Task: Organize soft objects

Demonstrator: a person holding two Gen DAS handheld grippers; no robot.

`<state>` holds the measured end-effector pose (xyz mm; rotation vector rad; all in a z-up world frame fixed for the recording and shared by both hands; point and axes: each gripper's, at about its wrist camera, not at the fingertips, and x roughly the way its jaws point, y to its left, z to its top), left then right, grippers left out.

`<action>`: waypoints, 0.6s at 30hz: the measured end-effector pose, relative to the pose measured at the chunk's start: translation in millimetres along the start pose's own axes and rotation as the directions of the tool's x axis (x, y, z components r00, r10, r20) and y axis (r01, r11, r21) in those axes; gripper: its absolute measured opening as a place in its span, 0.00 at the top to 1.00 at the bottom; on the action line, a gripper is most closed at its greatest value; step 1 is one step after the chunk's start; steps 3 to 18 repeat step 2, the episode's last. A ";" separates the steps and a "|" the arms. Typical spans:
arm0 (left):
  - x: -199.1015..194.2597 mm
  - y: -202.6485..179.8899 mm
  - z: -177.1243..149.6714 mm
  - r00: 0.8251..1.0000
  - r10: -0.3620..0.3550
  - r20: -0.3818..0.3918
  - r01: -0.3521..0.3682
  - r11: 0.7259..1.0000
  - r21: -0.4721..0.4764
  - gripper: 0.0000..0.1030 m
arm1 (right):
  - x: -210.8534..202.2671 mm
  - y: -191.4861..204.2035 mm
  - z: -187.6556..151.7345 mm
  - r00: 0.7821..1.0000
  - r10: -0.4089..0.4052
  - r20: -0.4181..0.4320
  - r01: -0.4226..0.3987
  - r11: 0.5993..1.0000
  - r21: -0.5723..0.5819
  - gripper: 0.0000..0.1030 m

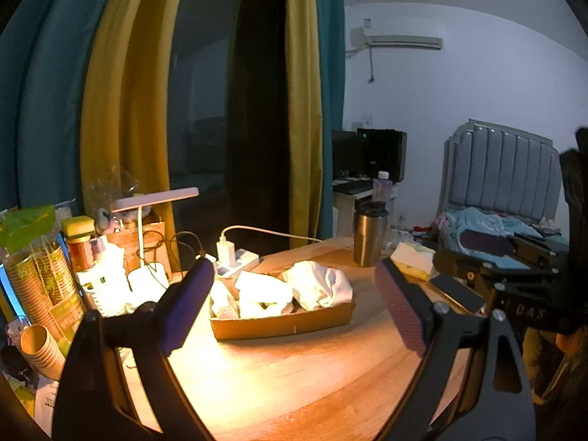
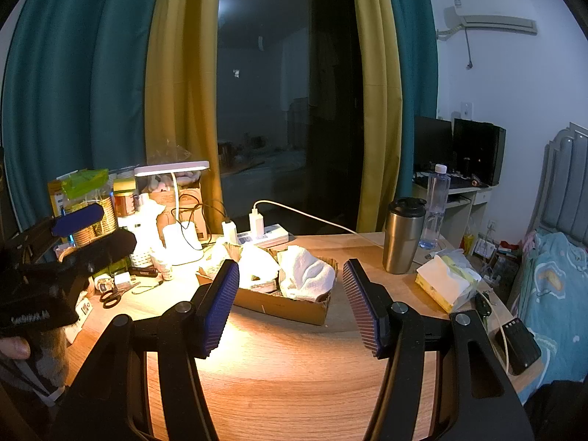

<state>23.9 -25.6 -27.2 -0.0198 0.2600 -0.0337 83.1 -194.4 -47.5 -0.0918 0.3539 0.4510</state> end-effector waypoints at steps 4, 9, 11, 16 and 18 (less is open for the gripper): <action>1.8 -3.1 -2.5 1.000 -0.012 -0.010 0.012 1.000 0.011 0.12 | 1.3 -0.9 -1.8 1.000 0.003 -0.002 -0.003 1.000 0.002 0.40; 1.8 -3.1 -2.5 1.000 -0.012 -0.010 0.012 1.000 0.011 0.12 | 1.3 -0.9 -1.8 1.000 0.003 -0.002 -0.003 1.000 0.002 0.40; 1.8 -3.1 -2.5 1.000 -0.012 -0.010 0.012 1.000 0.011 0.12 | 1.3 -0.9 -1.8 1.000 0.003 -0.002 -0.003 1.000 0.002 0.40; 1.8 -3.1 -2.5 1.000 -0.012 -0.010 0.012 1.000 0.011 0.12 | 1.3 -0.9 -1.8 1.000 0.003 -0.002 -0.003 1.000 0.002 0.40; 1.8 -3.1 -2.5 1.000 -0.012 -0.010 0.012 1.000 0.011 0.12 | 1.3 -0.9 -1.8 1.000 0.003 -0.002 -0.003 1.000 0.002 0.40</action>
